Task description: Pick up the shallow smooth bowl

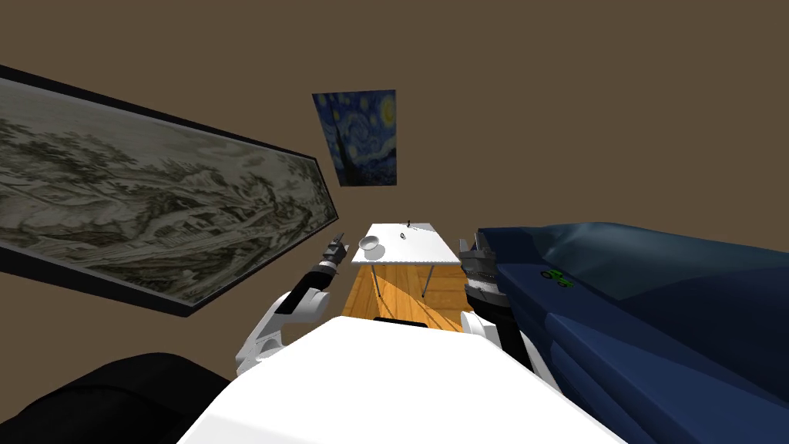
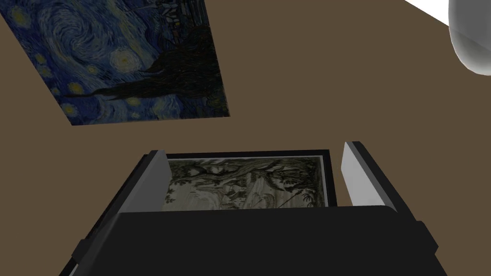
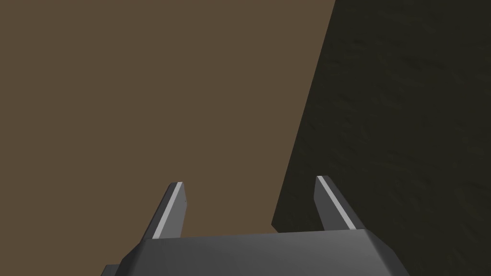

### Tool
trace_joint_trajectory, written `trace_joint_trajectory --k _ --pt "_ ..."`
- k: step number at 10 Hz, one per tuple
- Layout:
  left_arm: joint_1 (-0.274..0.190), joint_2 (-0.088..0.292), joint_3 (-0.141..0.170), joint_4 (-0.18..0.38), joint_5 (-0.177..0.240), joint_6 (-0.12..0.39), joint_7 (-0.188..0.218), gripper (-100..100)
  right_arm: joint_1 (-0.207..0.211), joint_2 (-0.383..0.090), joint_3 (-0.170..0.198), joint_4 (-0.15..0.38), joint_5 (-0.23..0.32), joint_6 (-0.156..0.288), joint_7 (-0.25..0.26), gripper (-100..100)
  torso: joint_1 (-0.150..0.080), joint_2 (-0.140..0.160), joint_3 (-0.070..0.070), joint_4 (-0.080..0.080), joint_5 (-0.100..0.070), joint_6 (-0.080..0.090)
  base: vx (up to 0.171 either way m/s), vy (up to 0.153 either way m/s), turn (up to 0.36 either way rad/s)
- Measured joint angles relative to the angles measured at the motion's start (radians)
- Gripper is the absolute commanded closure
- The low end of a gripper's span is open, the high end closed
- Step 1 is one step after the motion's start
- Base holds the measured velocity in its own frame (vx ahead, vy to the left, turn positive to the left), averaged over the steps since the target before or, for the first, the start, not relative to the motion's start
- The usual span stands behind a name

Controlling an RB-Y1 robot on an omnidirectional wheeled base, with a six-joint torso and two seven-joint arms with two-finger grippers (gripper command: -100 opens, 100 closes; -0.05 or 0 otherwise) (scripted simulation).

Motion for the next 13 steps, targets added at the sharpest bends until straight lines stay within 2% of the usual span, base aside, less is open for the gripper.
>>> trace_joint_trajectory --k 9,13 --pt "-0.044 0.053 0.042 0.005 0.04 0.233 0.08 -100 0.0 0.0 0.0 0.0 0.0 0.0 0.0 0 0.001 0.0 0.0 0.0 0.0 0.0 0.011 -0.023 -0.04" --pt "-0.071 0.09 0.065 0.026 0.07 0.339 0.123 -100 0.0 0.0 0.0 0.0 0.0 0.0 0.0 0 0.001 0.0 0.0 0.0 0.0 0.0 0.015 -0.02 -0.064"
